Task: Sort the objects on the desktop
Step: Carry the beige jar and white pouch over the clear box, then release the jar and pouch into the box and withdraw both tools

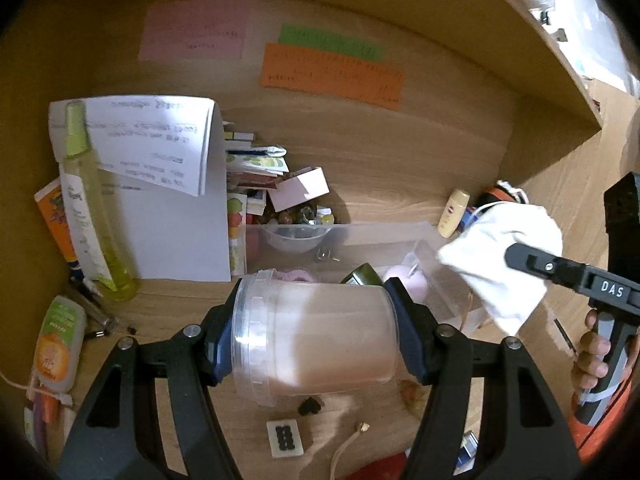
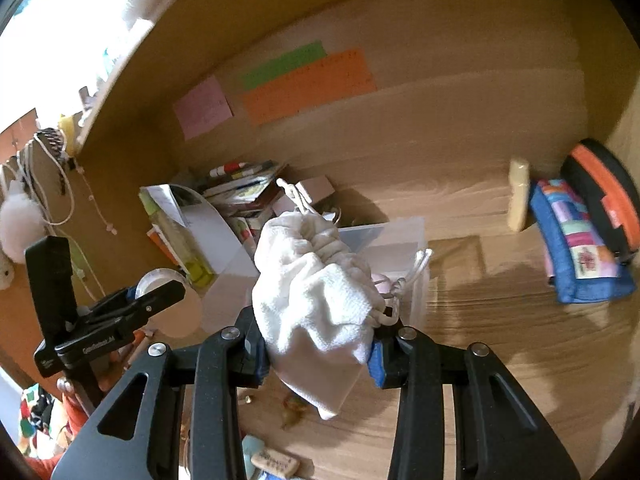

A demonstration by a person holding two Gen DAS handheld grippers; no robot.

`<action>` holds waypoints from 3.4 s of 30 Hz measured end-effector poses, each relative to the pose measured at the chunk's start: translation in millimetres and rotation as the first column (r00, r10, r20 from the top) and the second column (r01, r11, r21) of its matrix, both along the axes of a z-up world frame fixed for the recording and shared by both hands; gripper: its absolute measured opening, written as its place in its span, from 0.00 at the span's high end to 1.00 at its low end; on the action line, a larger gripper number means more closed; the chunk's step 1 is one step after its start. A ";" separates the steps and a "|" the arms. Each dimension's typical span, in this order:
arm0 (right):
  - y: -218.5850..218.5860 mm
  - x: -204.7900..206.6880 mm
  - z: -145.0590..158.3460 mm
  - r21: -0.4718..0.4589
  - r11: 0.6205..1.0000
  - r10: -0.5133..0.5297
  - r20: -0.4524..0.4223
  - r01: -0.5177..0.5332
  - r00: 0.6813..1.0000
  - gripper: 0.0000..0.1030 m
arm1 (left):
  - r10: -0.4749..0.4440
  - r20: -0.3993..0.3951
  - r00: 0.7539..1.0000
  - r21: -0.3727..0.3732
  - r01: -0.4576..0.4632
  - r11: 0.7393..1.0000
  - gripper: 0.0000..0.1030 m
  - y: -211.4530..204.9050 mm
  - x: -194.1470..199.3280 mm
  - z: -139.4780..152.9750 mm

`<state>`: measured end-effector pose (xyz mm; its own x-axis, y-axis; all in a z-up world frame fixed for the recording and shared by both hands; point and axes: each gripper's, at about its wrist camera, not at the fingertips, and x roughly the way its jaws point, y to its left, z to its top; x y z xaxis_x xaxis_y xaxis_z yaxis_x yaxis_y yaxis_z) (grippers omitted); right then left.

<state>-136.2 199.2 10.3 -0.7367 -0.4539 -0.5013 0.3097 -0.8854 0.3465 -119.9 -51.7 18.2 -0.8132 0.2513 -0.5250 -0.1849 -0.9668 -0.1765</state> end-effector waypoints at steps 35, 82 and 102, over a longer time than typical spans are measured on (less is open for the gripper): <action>-80.7 -39.0 -43.4 0.312 0.950 -0.008 -0.008 0.010 1.000 0.52 | -0.029 0.122 0.992 -0.083 0.040 0.996 0.37 15.7 -52.3 -39.4; -65.6 58.6 -11.3 0.335 0.937 -0.045 -0.152 0.094 0.987 0.00 | 0.049 -0.001 0.999 -0.041 -0.049 0.998 0.12 -33.9 42.9 -12.7; -54.1 135.5 -79.5 0.298 0.954 -0.037 -0.004 0.036 0.999 0.00 | 0.037 0.157 0.987 -0.074 -0.025 0.997 0.11 -9.8 101.6 -75.0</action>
<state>-0.7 145.1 -69.2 -0.7490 -0.2570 -0.6107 0.2751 -0.9591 0.0662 -18.3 -61.5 -56.9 -0.7251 0.1841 -0.6636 -0.1297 -0.9829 -0.1309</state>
